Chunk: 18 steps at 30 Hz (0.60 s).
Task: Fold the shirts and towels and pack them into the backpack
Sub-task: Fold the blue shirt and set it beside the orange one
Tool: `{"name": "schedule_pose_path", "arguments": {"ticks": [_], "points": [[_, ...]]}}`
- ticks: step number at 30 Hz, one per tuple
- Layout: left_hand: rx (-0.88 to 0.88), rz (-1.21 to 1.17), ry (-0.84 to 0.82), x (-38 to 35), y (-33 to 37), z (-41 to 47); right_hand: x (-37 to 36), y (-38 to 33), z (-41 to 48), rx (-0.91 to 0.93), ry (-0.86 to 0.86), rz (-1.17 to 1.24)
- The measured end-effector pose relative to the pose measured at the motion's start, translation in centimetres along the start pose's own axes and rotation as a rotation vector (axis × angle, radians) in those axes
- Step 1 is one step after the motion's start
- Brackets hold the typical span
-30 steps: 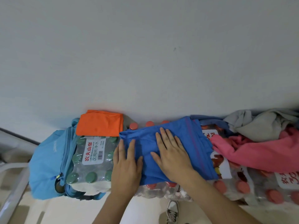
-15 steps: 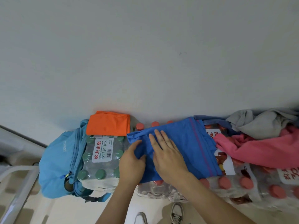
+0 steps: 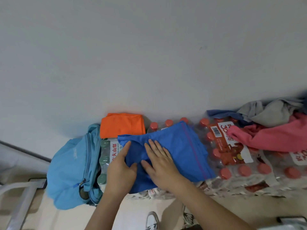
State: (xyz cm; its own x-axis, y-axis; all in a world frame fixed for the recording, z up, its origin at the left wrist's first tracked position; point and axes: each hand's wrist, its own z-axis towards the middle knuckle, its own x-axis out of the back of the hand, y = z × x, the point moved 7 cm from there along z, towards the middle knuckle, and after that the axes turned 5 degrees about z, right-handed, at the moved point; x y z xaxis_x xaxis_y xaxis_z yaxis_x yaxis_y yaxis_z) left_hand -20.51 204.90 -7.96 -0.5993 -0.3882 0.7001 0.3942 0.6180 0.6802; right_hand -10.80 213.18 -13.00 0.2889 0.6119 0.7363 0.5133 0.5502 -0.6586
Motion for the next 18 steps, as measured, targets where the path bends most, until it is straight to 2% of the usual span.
{"name": "schedule_pose_path", "arguments": {"ticks": [2, 7, 12, 16, 18], "points": [[-0.006, -0.004, -0.009, 0.8, 0.2, 0.0, 0.4, -0.6, 0.5, -0.038, -0.034, 0.150], [-0.089, 0.030, -0.059, 1.8, 1.6, -0.1, 2.0, -1.4, 0.2, -0.129, 0.008, 0.638], [-0.167, 0.004, -0.099, 1.8, 4.7, -0.4, 1.0, -3.0, -0.1, -0.272, -0.062, 1.099], [-0.219, 0.035, -0.165, 0.5, 6.5, -0.5, 3.8, -2.3, -1.1, -0.282, 0.056, 1.131], [-0.247, 0.043, -0.192, -0.6, 7.3, -0.7, 5.4, -1.7, -2.0, -0.284, 0.059, 1.192]]}}
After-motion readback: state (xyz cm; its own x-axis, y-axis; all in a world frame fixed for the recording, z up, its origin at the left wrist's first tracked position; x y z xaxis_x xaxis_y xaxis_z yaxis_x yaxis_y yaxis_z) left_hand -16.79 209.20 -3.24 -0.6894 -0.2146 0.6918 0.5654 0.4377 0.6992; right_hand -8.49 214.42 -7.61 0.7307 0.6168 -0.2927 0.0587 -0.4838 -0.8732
